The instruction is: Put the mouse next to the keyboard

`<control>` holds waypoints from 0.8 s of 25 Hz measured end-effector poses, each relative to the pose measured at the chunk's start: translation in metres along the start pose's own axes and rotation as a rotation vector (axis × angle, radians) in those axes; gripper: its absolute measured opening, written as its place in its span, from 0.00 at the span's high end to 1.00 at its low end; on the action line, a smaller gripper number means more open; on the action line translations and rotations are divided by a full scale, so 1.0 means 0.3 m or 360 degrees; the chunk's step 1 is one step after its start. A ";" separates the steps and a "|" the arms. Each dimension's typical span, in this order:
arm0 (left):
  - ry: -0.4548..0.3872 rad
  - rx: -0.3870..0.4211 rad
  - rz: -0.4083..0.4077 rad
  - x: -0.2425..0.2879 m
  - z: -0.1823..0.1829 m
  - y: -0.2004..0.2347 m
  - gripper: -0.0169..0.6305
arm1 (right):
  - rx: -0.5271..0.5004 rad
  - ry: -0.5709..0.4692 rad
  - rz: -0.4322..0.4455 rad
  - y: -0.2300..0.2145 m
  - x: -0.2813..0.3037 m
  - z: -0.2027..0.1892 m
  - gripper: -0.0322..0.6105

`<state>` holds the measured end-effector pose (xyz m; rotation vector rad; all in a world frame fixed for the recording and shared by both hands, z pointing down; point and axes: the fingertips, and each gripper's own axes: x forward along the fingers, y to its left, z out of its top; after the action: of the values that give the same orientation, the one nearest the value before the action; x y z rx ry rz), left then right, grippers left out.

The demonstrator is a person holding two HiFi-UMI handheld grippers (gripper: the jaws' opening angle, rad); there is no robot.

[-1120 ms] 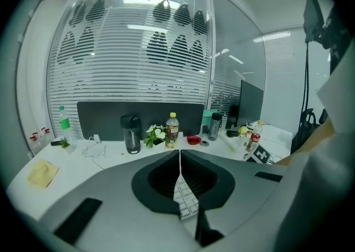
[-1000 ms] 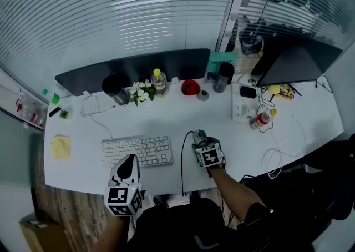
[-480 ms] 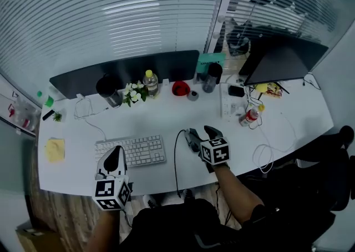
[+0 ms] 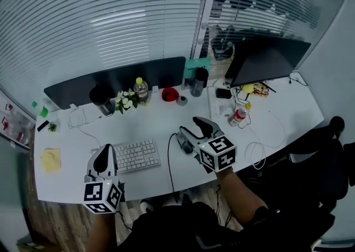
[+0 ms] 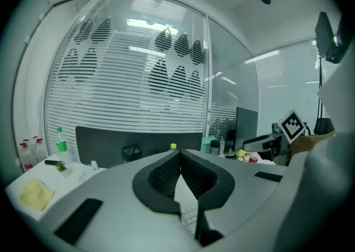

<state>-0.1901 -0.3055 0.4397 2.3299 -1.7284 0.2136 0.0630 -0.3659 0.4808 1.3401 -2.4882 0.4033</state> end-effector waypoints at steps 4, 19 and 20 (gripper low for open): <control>-0.0041 -0.0080 -0.0019 -0.023 0.048 -0.006 0.93 | -0.0038 -0.0072 0.0092 0.083 -0.050 0.099 0.60; -0.0052 0.0134 0.0046 -0.058 0.134 -0.063 0.93 | -0.0145 -0.0246 0.0080 0.184 -0.200 0.249 0.92; -0.0057 0.0155 0.0084 -0.063 0.139 -0.059 0.93 | -0.0129 -0.0256 0.0077 0.181 -0.206 0.253 0.92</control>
<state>-0.1796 -0.2944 0.3931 2.3714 -1.8370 0.2727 0.0412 -0.3185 0.3820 1.3311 -2.6407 0.2096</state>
